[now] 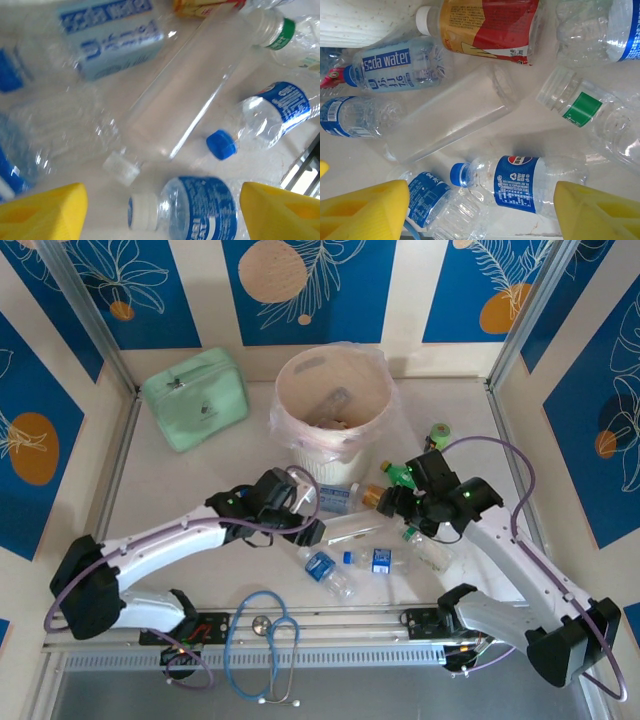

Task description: Put the plastic bottles in the bin

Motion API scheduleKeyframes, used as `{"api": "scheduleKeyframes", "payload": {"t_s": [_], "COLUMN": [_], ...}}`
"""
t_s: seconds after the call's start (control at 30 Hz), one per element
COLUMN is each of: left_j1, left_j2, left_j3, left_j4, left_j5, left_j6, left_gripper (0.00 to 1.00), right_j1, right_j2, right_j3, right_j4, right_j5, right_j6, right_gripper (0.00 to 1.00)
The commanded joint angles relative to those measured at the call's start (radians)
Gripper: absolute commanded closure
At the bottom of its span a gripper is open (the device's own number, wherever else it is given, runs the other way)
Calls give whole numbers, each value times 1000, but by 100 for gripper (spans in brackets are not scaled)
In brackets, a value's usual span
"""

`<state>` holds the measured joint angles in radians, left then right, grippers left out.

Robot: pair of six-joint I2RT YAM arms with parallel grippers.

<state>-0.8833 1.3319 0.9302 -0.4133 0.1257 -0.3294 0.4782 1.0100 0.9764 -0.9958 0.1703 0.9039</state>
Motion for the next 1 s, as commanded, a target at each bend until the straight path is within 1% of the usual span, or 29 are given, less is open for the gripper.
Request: {"api": "scheduleKeyframes", "payload": {"t_s": [0.0, 0.13, 0.27, 0.43, 0.73, 0.83, 0.97], "left_j1": [-25, -41, -46, -60, -95, -109, -121], "left_j2": [78, 198, 269, 335, 472, 493, 500], "left_j3": [85, 158, 181, 197, 267, 284, 286], "left_j4": [-5, -21, -19, -9, -71, -92, -93], "left_j5": [-23, -26, -40, -41, -44, -49, -62], "left_j6": [209, 324, 380, 419, 469, 485, 498], "left_gripper": [20, 22, 24, 24, 26, 27, 23], "right_j1": [-16, -37, -60, -84, -102, -116, -132], "right_j2": [-37, -71, -107, -130, -139, -142, -144], "right_j3": [18, 33, 33, 31, 54, 62, 65], "right_j4": [-53, -78, -93, -101, -117, -124, -125], "right_j5": [3, -2, -16, -36, -42, -43, -51], "right_j6": [42, 49, 52, 53, 44, 39, 32], "right_gripper": [24, 24, 24, 24, 25, 25, 25]}}
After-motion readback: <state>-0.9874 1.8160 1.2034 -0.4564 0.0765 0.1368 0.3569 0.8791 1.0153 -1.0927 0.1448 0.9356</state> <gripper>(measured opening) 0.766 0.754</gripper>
